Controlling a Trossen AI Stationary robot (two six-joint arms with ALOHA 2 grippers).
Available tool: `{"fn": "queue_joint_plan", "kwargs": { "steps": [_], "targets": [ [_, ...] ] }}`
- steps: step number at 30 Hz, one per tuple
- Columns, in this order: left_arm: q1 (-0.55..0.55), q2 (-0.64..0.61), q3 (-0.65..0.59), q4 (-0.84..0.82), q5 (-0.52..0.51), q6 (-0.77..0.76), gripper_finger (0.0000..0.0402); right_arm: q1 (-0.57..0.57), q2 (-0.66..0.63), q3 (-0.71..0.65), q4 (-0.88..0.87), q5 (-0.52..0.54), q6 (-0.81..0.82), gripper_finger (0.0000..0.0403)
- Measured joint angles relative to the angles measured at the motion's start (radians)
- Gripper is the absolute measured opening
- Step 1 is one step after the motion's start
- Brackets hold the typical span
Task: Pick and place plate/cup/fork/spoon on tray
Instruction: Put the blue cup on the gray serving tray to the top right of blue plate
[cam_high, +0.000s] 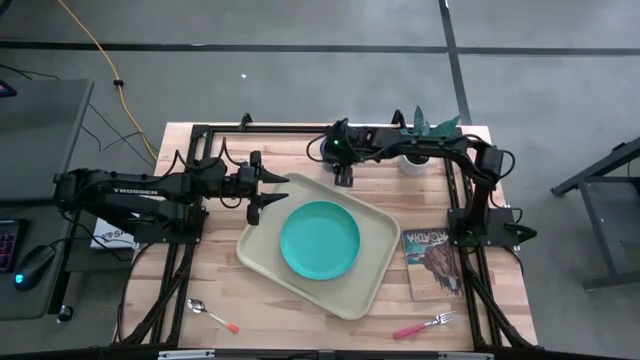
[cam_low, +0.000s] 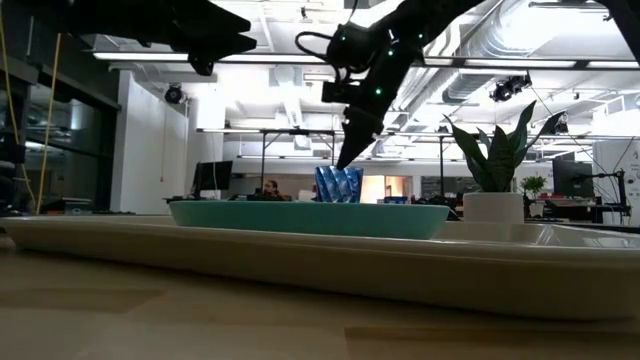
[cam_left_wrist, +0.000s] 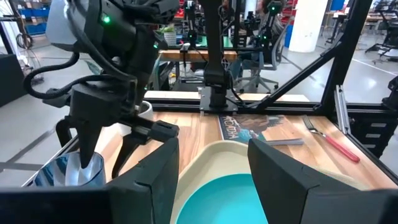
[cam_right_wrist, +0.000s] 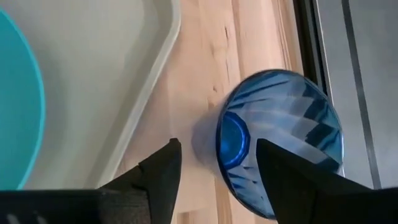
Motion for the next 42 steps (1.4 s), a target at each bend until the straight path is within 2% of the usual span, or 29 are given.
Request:
{"fn": "queue_joint_plan", "kwargs": {
  "steps": [10,14,18,24,28,33,37,42],
  "targets": [
    [0.0,0.0,0.0,-0.001,0.0,-0.006,0.0172,-0.017,0.048,-0.002,-0.029,0.03,-0.025,0.0168],
    [0.0,0.0,0.0,0.01,0.0,-0.006,0.0172,-0.017,0.046,-0.002,-0.04,0.071,-0.035,0.0117],
    [0.0,0.0,0.0,0.019,0.0,-0.007,0.0172,-0.017,0.039,0.004,-0.071,0.085,-0.005,0.0021],
    [-0.001,0.0,0.001,0.015,0.0,-0.007,0.0172,0.021,0.002,0.05,-0.231,0.079,0.04,0.0005],
    [-0.001,0.0,0.001,0.003,0.0,-0.007,0.0172,0.112,-0.083,0.044,-0.315,0.027,0.125,0.0004],
    [-0.001,0.0,0.001,-0.001,0.0,-0.007,0.0172,0.31,-0.188,0.012,-0.382,0.015,0.269,0.0002],
    [-0.001,0.0,0.001,-0.001,0.0,-0.007,0.0172,0.471,-0.24,-0.046,-0.389,0.046,0.406,0.0002],
    [-0.001,0.0,0.001,-0.001,0.0,-0.025,0.0172,0.599,-0.264,-0.169,-0.4,0.106,0.588,0.0001]
  ]
}}
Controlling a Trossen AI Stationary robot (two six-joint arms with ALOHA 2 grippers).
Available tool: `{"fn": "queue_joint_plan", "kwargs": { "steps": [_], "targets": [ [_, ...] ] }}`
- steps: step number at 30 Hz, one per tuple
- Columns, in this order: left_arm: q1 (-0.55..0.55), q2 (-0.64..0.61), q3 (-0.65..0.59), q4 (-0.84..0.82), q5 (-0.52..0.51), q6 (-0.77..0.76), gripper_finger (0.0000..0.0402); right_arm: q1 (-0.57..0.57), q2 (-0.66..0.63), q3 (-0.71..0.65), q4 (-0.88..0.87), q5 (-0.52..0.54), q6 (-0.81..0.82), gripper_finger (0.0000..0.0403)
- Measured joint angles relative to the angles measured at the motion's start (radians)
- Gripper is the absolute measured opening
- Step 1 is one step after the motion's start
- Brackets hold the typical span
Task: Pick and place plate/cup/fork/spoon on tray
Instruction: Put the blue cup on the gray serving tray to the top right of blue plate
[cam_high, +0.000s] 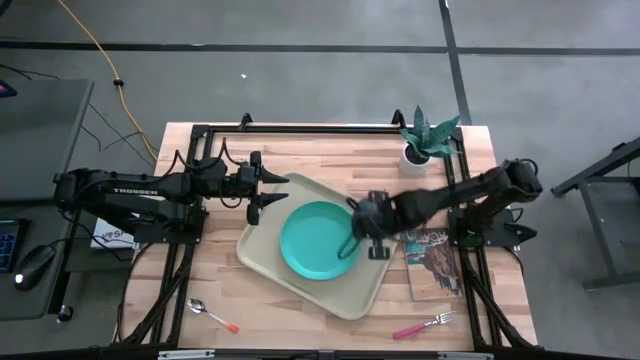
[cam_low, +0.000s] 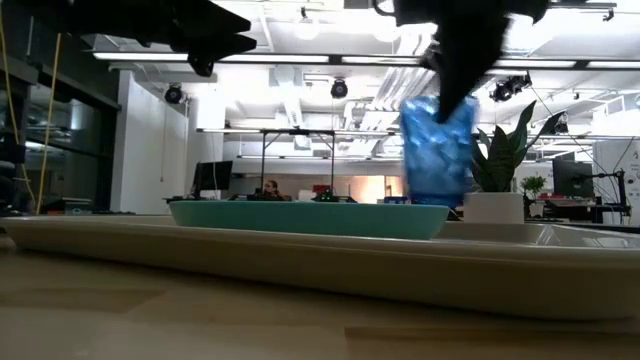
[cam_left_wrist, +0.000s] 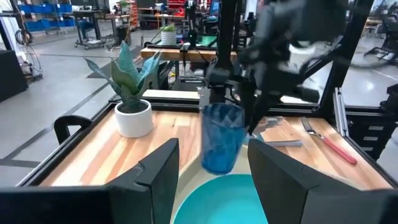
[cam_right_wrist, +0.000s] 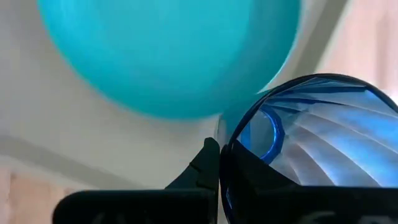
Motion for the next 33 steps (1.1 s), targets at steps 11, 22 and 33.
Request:
{"fn": "queue_joint_plan", "kwargs": {
  "steps": [11,22,33],
  "targets": [
    [0.0,0.0,0.0,-0.004,0.0,-0.062,0.0172,0.116,-0.011,-0.108,0.037,0.025,0.217,0.0],
    [0.0,0.0,0.0,-0.011,0.0,-0.08,0.0172,0.107,-0.008,-0.108,0.081,-0.057,0.239,0.0],
    [0.0,0.0,0.0,-0.031,0.0,-0.079,0.0172,0.077,0.008,-0.108,0.09,-0.073,0.238,0.0]
  ]
}}
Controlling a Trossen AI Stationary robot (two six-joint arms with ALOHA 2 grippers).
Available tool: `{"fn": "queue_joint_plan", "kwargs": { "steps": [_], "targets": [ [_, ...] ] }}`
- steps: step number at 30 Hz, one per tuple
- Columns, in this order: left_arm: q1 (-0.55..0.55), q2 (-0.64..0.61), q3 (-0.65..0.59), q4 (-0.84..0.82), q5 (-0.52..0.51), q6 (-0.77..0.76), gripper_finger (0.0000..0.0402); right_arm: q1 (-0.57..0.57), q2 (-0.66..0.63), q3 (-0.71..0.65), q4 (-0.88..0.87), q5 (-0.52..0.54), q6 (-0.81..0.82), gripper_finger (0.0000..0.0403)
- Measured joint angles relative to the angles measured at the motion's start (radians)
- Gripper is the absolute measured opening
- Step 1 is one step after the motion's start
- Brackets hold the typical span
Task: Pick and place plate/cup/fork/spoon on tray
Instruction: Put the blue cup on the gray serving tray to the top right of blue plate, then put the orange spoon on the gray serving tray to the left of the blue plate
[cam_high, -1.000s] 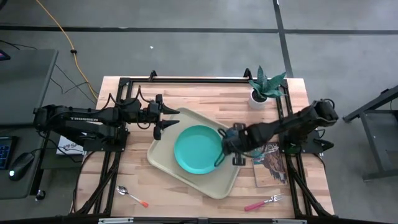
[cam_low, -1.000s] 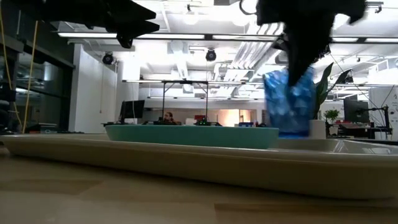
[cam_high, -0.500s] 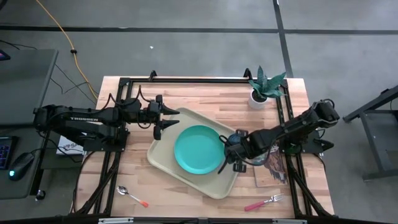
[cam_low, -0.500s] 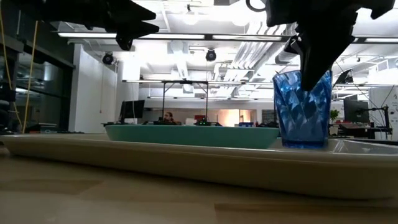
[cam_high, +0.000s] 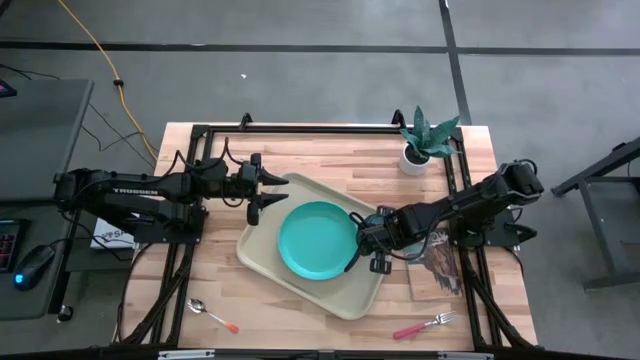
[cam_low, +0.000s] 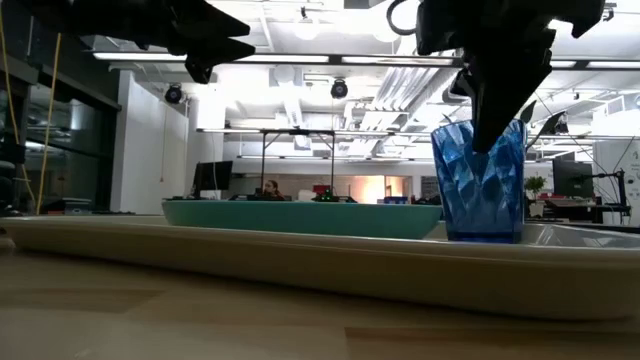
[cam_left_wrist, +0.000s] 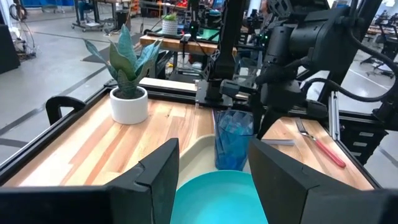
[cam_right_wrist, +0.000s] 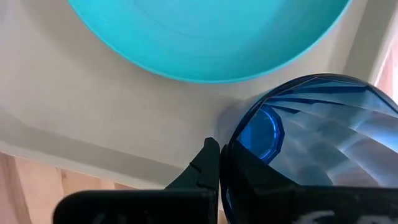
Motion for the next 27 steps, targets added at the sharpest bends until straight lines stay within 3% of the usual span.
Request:
{"fn": "queue_joint_plan", "kwargs": {
  "steps": [6,12,21,27],
  "targets": [
    [0.0,0.0,0.0,0.001,0.0,0.0,0.0172,0.0,0.015,0.0,0.023,-0.004,-0.003,0.0002],
    [0.0,0.0,0.0,0.0,0.0,0.0,0.0172,0.0,0.015,0.0,0.02,-0.009,0.009,0.0028],
    [0.0,0.0,0.0,0.001,0.0,0.0,0.0172,-0.002,-0.035,0.001,-0.009,0.055,0.068,0.011],
    [0.0,0.0,0.0,0.0,0.0,0.0,0.0172,-0.002,-0.096,0.076,-0.116,0.069,0.078,0.0155]
  ]
}}
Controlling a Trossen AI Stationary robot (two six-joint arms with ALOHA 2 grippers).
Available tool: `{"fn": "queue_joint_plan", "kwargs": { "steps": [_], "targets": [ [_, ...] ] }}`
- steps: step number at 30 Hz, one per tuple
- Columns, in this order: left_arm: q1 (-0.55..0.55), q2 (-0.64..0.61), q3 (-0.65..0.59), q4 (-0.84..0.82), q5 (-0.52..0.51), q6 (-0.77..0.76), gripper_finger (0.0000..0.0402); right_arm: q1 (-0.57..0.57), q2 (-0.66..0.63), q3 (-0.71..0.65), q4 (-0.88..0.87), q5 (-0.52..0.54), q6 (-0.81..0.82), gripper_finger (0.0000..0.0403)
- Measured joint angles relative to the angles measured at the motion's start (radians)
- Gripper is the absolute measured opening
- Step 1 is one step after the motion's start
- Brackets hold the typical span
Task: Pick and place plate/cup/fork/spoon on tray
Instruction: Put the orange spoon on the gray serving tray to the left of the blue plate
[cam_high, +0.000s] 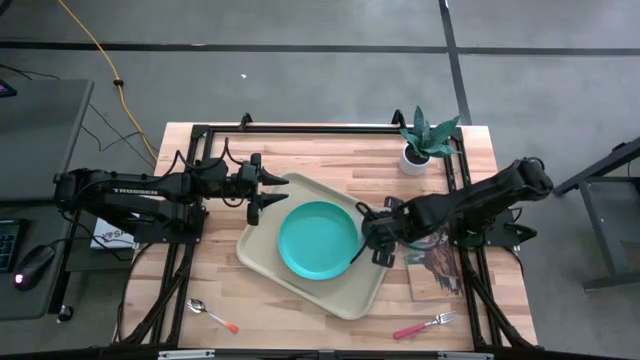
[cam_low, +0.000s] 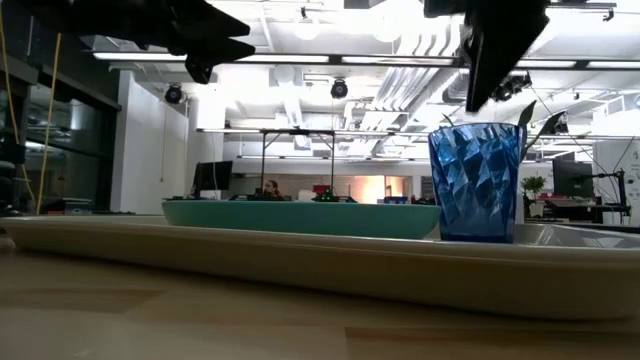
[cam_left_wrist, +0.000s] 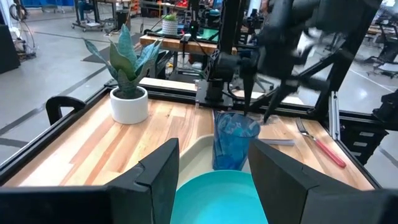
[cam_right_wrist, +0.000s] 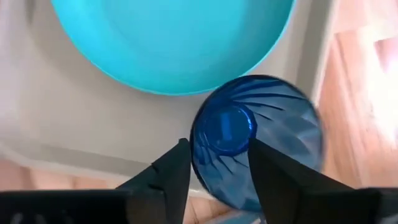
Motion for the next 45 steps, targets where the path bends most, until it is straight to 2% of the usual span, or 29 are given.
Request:
{"fn": "queue_joint_plan", "kwargs": {
  "steps": [7,13,18,21,23,26,29,31,33,36,41,45],
  "targets": [
    [0.0,0.0,0.0,-0.039,0.0,0.0,0.0172,0.04,-0.11,0.048,-0.059,0.019,0.05,0.016],
    [0.0,0.0,0.0,-0.07,0.003,0.006,0.0172,0.156,-0.231,-0.009,-0.172,0.238,0.2,0.0151],
    [-0.004,0.0,0.0,-0.079,0.025,0.037,0.0172,0.227,-0.328,-0.123,-0.147,0.295,0.365,0.015],
    [-0.019,0.0,0.0,-0.058,0.074,0.056,0.0172,0.269,-0.369,-0.216,-0.015,0.335,0.346,0.015],
    [-0.035,0.0,0.0,-0.038,0.094,0.074,0.0172,0.29,-0.39,-0.294,0.127,0.405,0.262,0.015],
    [-0.058,0.0,0.0,-0.004,0.097,0.103,0.0172,0.305,-0.412,-0.432,0.431,0.564,0.052,0.015],
    [-0.078,0.0,0.0,0.031,0.096,0.105,0.0172,0.278,-0.428,-0.556,0.768,0.647,-0.195,0.0149],
    [-0.088,0.0,0.0,0.039,0.096,0.106,0.0172,0.233,-0.441,-0.621,0.966,0.641,-0.319,0.0149],
    [-0.095,0.0,0.0,0.04,0.093,0.106,0.0172,0.177,-0.459,-0.669,1.102,0.574,-0.406,0.0149],
    [-0.099,0.0,0.0,0.04,0.082,0.106,0.0172,0.078,-0.5,-0.712,1.195,0.438,-0.477,0.0149],
    [-0.099,0.0,0.0,0.032,0.079,0.1,0.0172,-0.062,-0.569,-0.769,1.284,0.273,-0.51,0.0149],
    [-0.099,0.0,0.0,0.032,0.062,0.098,0.0172,-0.118,-0.579,-0.845,1.482,0.146,-0.576,0.0149]
  ]
}}
